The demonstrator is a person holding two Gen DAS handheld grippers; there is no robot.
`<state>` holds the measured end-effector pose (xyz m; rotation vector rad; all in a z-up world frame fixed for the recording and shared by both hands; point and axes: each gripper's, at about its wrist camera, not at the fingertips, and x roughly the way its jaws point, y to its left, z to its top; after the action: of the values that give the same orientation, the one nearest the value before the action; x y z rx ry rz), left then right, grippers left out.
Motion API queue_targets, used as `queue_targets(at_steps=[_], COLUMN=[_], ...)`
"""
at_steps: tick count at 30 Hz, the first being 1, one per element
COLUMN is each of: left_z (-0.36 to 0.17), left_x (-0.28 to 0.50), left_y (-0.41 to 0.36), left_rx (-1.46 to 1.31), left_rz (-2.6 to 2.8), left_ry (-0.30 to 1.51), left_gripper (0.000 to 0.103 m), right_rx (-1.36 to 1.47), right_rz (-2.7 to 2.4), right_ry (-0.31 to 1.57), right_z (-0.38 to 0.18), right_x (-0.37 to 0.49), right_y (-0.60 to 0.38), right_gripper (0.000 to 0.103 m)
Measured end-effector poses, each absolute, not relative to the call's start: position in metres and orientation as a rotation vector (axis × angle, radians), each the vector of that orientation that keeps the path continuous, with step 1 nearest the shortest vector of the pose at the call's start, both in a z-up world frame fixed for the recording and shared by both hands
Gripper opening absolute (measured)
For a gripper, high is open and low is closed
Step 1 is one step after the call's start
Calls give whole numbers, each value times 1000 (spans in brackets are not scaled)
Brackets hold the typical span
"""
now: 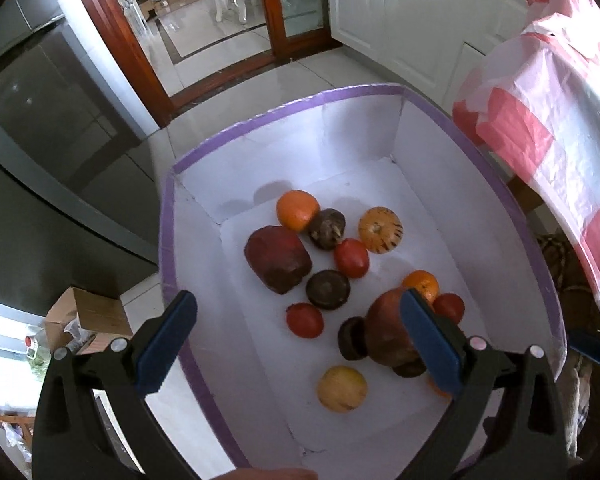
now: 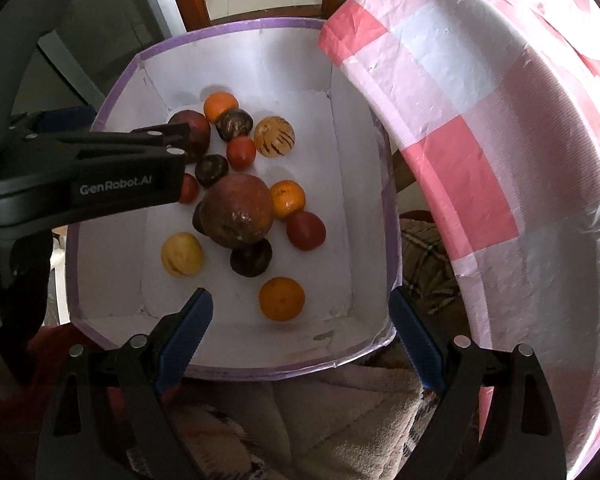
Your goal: Organize fruits
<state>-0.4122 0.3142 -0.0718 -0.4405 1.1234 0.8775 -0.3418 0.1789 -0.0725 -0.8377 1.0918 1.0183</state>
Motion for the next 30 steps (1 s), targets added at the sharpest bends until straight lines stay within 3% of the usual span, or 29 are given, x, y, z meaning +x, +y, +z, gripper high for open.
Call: queue_targets(at_steps=[30], left_z=[-81], left_x=[-406], left_y=[309], left_rx=[-466], left_rz=[815], left_ry=[1145], left_gripper=[102], right_rx=[-839], right_rz=[1027], right_ry=[1108], right_z=[-79], right_x=[-341], right_y=[183], right_gripper=[87])
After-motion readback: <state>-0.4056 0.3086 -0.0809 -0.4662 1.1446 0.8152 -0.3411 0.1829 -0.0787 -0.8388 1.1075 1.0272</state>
